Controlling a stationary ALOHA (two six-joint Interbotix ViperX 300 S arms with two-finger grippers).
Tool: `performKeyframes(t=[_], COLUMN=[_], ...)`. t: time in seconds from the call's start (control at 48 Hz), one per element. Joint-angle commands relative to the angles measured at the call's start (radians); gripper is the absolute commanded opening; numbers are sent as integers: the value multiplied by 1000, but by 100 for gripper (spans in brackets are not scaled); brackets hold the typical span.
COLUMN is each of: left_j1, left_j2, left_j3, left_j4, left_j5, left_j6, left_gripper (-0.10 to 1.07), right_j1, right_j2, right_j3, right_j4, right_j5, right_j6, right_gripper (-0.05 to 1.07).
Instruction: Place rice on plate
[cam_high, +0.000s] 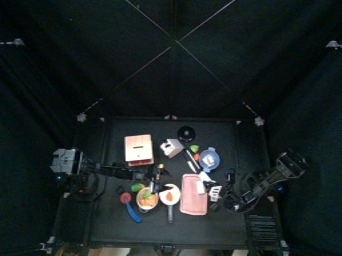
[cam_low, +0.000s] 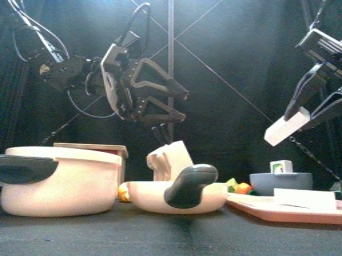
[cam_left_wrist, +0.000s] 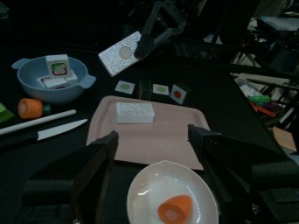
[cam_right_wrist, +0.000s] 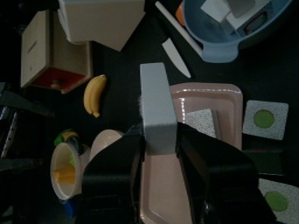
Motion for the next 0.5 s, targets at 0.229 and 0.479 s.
performKeyframes(t=[0.229,0.479], left_j1=[8,8], left_j2=[-14,-14], left_j3=[-11,-11], left_j4=[0,0], left_j5=[-9,-9], left_j6=[2,2], left_gripper=[98,98], right_j1=[38,32], right_j2=[296,291], right_j3=[-140,-130], right_j4=[12,29], right_j5=[-23,-41], right_j6=[350,337], right_gripper=[53,53])
